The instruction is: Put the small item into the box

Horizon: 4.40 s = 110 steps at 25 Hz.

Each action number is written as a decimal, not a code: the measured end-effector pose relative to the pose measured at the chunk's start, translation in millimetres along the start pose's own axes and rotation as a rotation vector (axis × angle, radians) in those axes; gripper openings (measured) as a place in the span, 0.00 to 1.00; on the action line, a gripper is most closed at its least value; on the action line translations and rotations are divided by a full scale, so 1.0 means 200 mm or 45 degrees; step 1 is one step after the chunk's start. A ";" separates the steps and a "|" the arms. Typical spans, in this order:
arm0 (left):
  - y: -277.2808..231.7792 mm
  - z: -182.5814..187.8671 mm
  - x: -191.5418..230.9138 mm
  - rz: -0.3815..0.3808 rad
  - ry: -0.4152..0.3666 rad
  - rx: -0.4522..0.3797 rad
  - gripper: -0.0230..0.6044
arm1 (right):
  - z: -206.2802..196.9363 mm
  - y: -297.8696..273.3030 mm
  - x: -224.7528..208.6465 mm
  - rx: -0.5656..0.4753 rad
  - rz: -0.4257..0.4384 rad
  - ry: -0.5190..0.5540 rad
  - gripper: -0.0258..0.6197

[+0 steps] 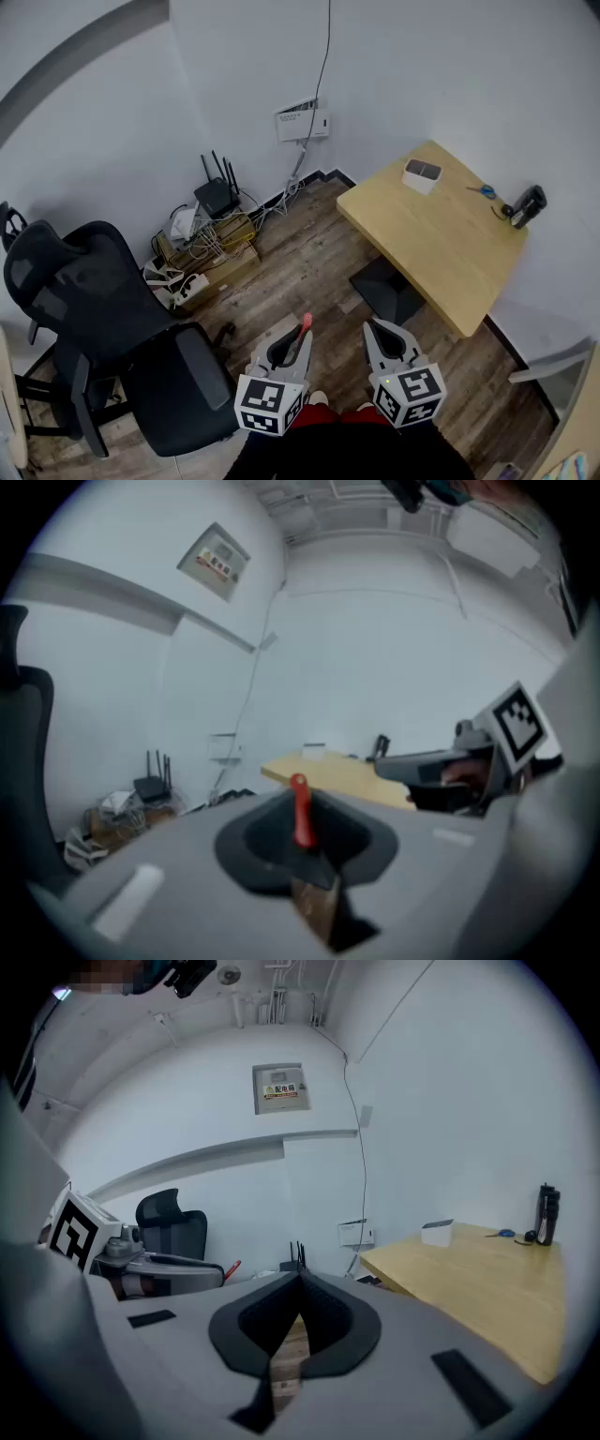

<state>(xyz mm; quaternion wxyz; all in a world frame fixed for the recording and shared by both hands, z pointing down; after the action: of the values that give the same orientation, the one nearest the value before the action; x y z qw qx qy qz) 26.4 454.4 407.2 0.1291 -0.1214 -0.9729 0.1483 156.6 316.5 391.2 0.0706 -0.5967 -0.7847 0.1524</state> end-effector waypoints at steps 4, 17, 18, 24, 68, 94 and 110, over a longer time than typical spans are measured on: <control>0.00 0.00 0.01 0.000 -0.002 0.000 0.11 | -0.01 0.01 0.00 0.004 -0.010 -0.001 0.05; -0.01 0.00 0.01 -0.051 -0.005 -0.005 0.11 | -0.01 0.04 0.00 -0.013 -0.090 -0.013 0.05; -0.01 0.00 0.01 -0.051 -0.006 -0.007 0.11 | -0.01 0.05 -0.01 -0.017 -0.099 -0.018 0.05; -0.07 0.01 0.01 -0.043 -0.011 0.003 0.11 | -0.02 0.06 -0.13 -0.018 -0.172 -0.058 0.05; -1.60 0.56 0.14 -0.068 -0.057 -0.022 0.11 | 0.28 -0.70 -1.43 -0.023 -0.337 -0.186 0.05; -2.30 0.88 0.03 -0.383 -0.191 -0.005 0.11 | 0.41 -0.79 -1.79 -0.104 -0.636 -0.282 0.05; -2.80 1.08 0.03 -0.653 -0.265 0.038 0.11 | 0.51 -0.96 -2.01 -0.096 -0.899 -0.331 0.05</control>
<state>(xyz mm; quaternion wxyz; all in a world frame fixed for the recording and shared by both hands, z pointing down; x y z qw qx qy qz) -152.8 -117.7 387.5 0.0637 0.1467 -0.9776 0.1369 62.7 -130.6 385.3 -0.0033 -0.2672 -0.9495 0.1643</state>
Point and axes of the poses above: the fingertips, and each gripper's own axes: y backward along the fingers, x to its left, z out of its top, the point moved 8 cm from there along y, backward along the fingers, and after that the axes turned 4 degrees about y, right-handed, at the moved point
